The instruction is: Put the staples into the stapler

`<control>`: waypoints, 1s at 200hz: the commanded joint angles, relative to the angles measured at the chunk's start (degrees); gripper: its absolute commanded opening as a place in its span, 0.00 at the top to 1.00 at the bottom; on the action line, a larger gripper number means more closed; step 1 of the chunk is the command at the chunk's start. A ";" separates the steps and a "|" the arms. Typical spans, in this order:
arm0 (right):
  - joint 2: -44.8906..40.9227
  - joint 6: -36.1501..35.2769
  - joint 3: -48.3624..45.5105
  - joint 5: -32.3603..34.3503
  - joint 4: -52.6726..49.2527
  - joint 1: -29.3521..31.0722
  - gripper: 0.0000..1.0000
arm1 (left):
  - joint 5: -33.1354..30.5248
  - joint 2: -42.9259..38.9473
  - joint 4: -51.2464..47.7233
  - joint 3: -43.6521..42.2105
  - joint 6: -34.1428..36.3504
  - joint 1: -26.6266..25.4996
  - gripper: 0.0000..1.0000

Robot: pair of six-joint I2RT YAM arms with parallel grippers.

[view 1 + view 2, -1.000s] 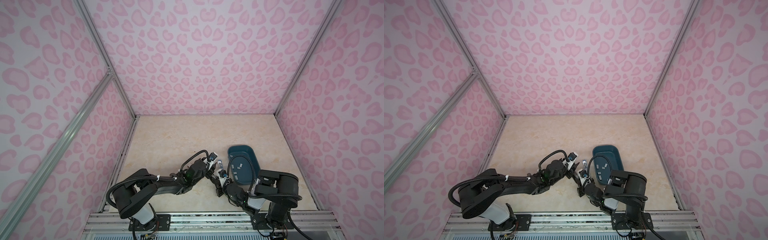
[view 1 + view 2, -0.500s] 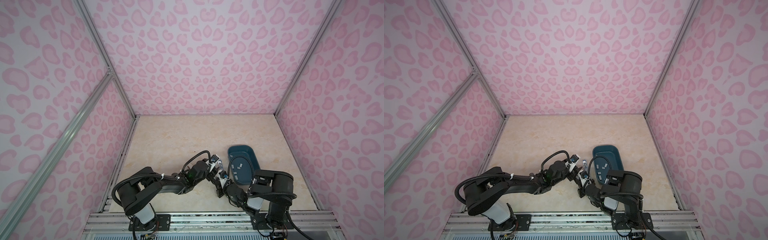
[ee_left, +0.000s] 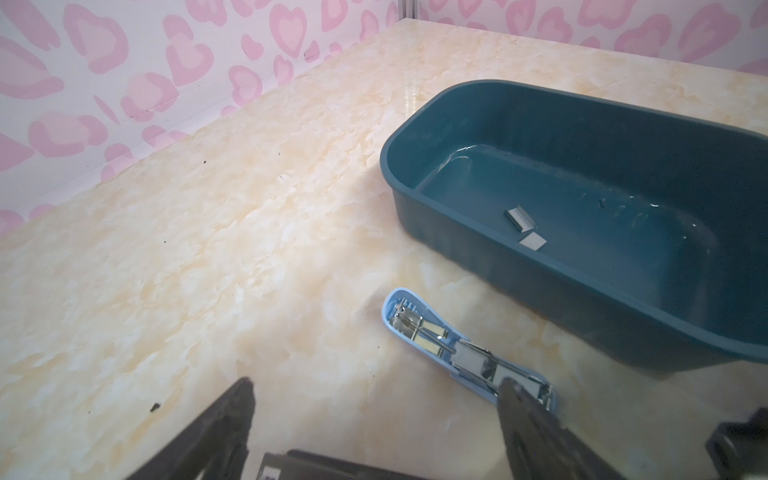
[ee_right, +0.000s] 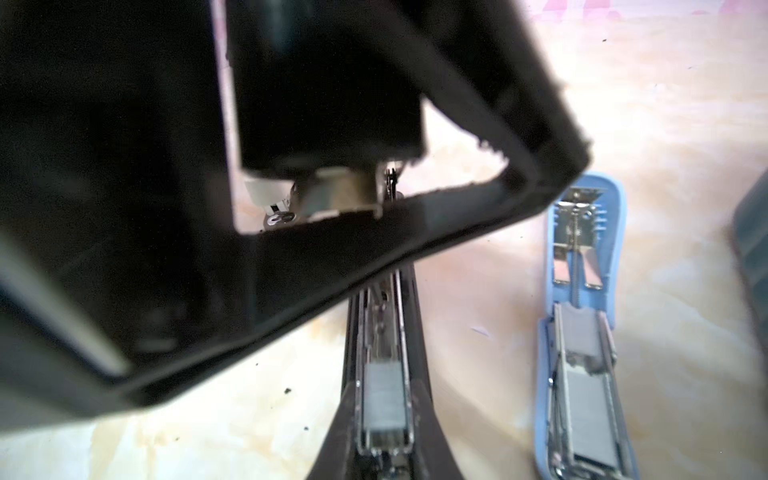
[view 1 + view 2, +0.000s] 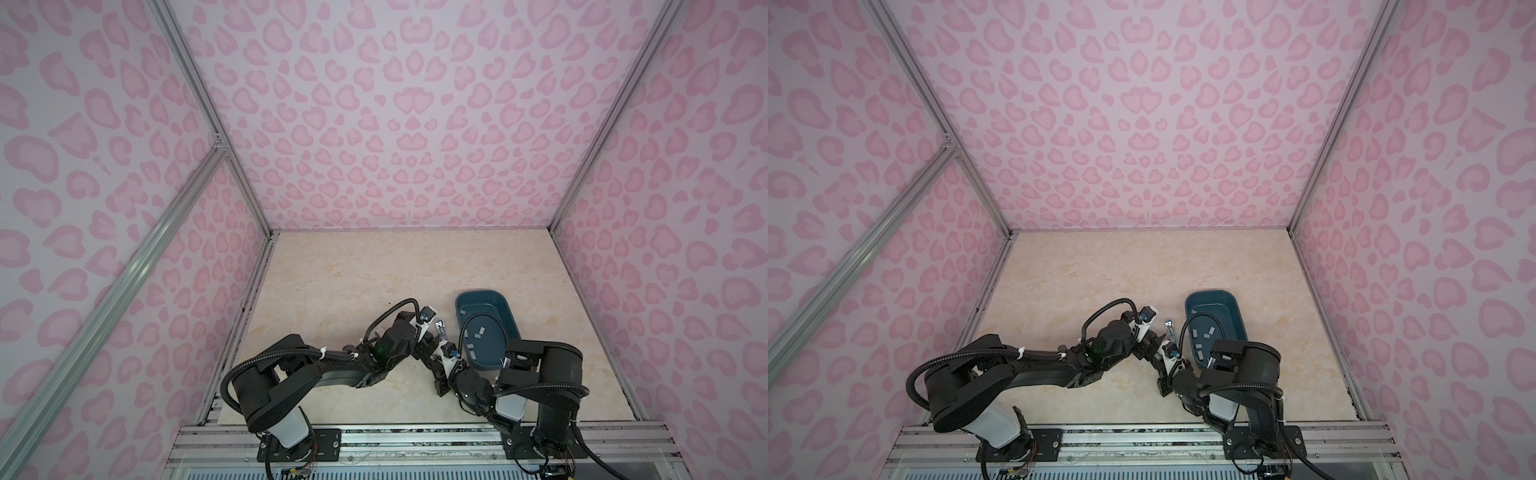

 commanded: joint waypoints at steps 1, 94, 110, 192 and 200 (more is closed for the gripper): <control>0.36 -0.70 0.32 0.13 2.99 -0.06 0.78 | 12.86 -0.54 -3.46 0.83 4.09 -0.86 0.04; 0.80 -0.11 0.73 -0.11 3.32 -0.04 0.71 | 19.38 2.49 -7.75 0.11 1.76 -0.86 0.03; 0.82 -0.07 0.65 -0.24 3.58 -0.02 0.70 | 19.30 3.42 -6.96 0.12 1.39 -0.86 0.03; -6.19 0.12 -4.16 2.90 2.65 1.24 0.47 | 19.99 4.63 -7.15 0.42 0.86 -0.84 0.02; -7.68 -0.10 -4.23 3.37 1.03 1.59 0.46 | 20.11 4.61 -7.33 0.53 0.86 -0.87 0.02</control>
